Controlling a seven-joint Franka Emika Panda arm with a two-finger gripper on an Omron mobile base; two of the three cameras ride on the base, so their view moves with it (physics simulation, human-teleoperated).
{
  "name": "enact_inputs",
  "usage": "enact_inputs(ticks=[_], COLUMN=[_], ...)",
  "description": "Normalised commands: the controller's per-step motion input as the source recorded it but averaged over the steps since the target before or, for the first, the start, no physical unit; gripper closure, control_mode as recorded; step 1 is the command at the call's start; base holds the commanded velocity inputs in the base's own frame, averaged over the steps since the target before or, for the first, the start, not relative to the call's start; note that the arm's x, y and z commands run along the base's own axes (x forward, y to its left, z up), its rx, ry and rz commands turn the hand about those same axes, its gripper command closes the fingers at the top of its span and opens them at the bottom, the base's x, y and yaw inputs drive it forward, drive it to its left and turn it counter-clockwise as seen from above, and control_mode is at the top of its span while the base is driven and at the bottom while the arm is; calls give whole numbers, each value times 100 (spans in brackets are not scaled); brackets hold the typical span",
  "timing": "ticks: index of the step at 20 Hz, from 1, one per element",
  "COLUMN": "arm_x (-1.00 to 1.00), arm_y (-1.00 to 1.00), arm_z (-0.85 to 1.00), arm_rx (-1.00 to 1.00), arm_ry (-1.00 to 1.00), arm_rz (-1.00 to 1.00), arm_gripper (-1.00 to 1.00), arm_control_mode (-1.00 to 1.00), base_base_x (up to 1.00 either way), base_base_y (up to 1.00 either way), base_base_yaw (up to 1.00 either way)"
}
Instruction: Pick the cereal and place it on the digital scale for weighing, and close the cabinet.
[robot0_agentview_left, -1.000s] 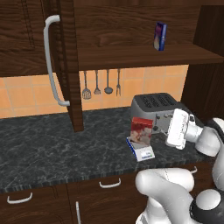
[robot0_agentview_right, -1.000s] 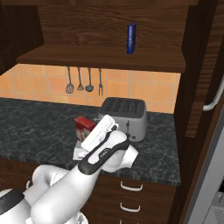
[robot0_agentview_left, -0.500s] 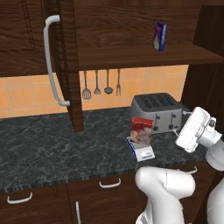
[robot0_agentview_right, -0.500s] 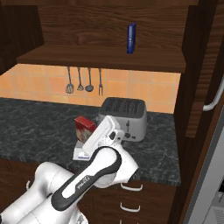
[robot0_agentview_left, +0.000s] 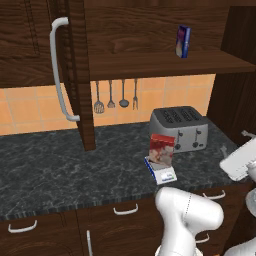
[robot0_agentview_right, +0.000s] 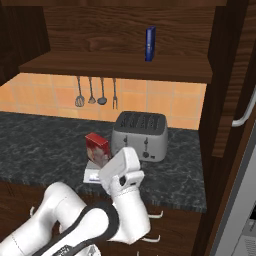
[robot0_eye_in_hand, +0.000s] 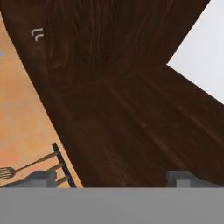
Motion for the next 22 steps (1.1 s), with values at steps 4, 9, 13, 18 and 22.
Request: enact_inputs(ticks=[4, 9, 13, 18, 22], arm_x=[-76, -94, -100, -81, -4], arm_y=[-67, -77, -55, -32, -38], arm_z=[65, 68, 45, 15, 6], arm_rx=[-3, 0, -1, -2, 0], arm_ry=[-10, 0, -2, -3, 17], arm_rz=[-29, -25, -26, -35, -23], arm_gripper=[-100, -100, -100, -100, -100], arm_control_mode=[-100, -100, -100, -100, -100], base_base_x=[0, 0, 0, 0, 0], base_base_y=[0, 0, 0, 0, 0], base_base_yaw=[0, 0, 0, 0, 0])
